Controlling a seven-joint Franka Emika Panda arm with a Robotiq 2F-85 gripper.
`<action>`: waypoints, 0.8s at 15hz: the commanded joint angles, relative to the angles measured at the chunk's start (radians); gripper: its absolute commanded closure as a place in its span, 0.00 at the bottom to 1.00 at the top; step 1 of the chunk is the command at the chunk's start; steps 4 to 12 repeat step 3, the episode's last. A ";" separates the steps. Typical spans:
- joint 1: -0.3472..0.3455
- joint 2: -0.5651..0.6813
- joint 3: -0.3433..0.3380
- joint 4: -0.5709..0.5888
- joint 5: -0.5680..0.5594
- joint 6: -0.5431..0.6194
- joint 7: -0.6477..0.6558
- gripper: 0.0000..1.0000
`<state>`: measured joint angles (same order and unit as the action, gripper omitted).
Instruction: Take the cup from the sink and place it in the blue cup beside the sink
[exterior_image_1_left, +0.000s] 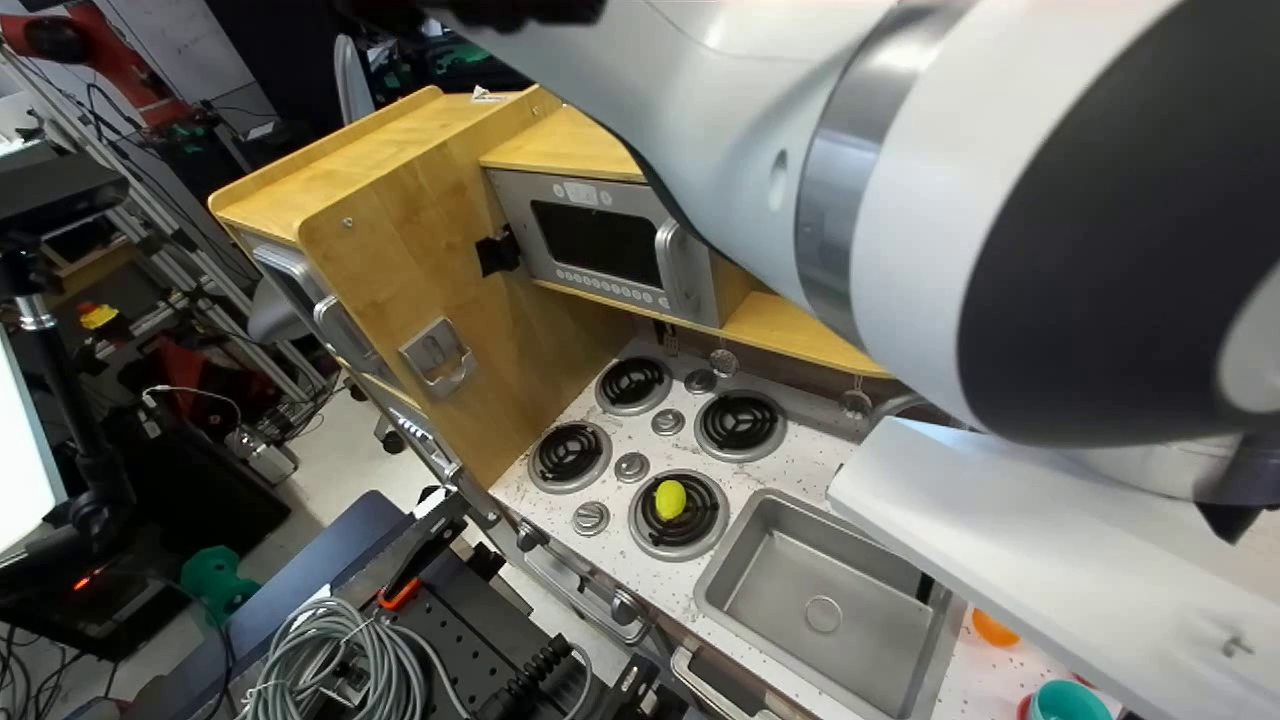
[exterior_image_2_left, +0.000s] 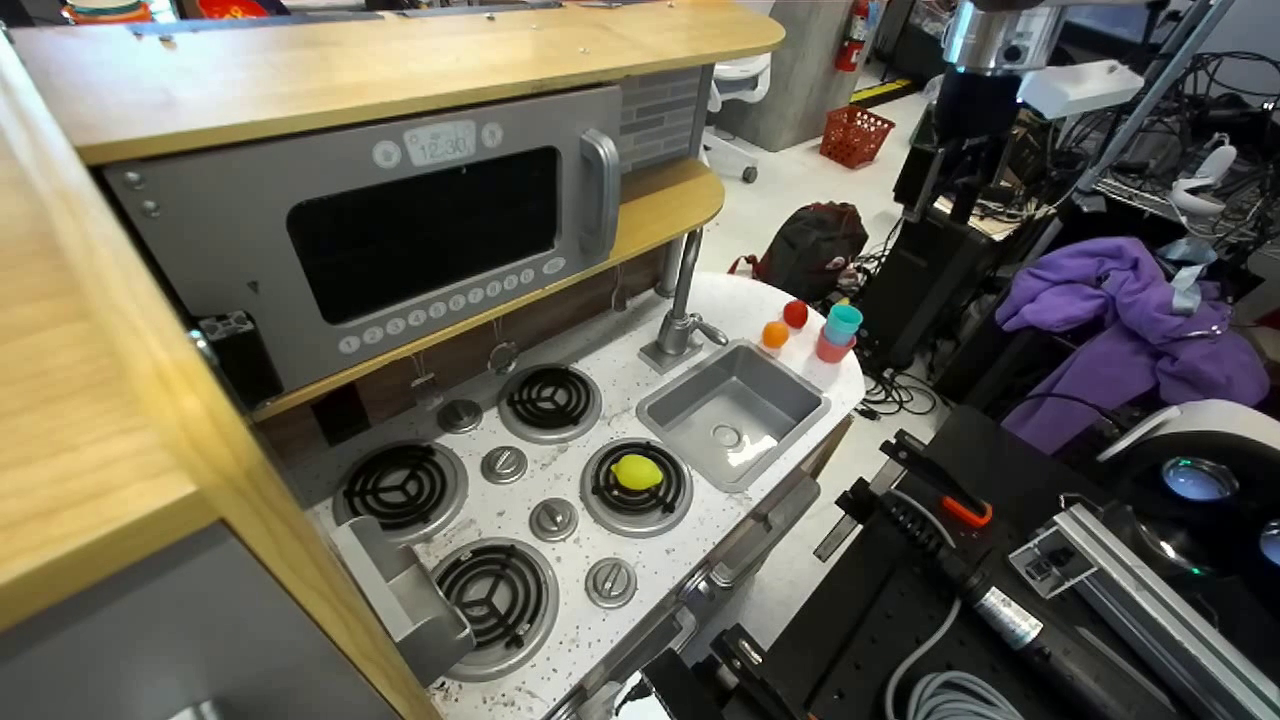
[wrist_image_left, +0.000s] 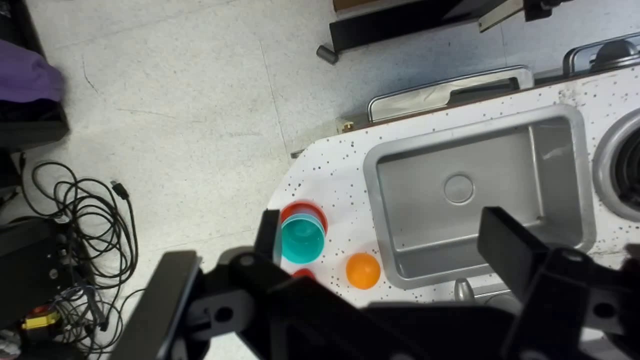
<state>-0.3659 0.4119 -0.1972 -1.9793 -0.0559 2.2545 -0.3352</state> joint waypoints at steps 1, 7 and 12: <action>0.004 -0.019 -0.004 -0.019 0.000 -0.002 -0.006 0.00; 0.006 -0.030 -0.005 -0.035 -0.001 -0.002 -0.011 0.00; 0.006 -0.030 -0.005 -0.035 -0.001 -0.002 -0.011 0.00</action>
